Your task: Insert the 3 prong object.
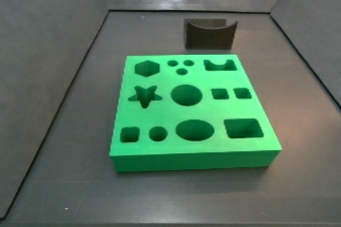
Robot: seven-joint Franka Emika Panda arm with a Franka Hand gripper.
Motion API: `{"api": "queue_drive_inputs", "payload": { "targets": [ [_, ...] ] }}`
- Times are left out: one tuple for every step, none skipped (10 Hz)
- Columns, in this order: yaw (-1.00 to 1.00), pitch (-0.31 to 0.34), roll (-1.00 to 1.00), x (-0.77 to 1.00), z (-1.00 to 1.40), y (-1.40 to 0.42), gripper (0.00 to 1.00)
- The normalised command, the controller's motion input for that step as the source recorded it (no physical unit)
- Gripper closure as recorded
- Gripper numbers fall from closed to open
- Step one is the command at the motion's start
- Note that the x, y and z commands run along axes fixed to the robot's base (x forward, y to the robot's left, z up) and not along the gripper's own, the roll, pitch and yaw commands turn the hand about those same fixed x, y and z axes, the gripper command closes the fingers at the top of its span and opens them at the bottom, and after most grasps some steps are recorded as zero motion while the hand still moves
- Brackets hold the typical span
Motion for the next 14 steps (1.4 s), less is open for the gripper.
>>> {"api": "queue_drive_inputs", "payload": {
  "targets": [
    [0.71,-0.031,0.07,0.21,-0.49,0.14,1.00],
    [0.67,0.000,0.09,0.30,-0.44,0.13,1.00],
    [0.65,0.000,0.13,0.36,-0.35,0.11,1.00],
    [0.65,0.000,0.13,0.36,-0.36,0.11,1.00],
    [0.71,0.000,0.16,0.22,-0.44,0.13,1.00],
    [0.72,-0.010,0.13,0.16,-0.54,0.17,1.00],
    [0.60,0.000,0.25,0.25,-0.58,0.21,1.00],
    [0.43,0.069,0.33,0.35,-0.44,0.28,1.00],
    [0.43,0.081,0.33,0.34,-0.42,0.29,1.00],
    [0.45,0.081,0.32,0.30,-0.44,0.25,1.00],
    [0.29,0.063,0.21,0.22,-0.38,0.10,1.00],
    [0.29,0.049,0.25,0.13,-0.36,0.11,1.00],
    [0.29,0.056,0.21,0.19,-0.33,0.12,1.00],
    [0.29,0.000,0.15,0.01,-0.48,0.13,1.00]
  ]
}}
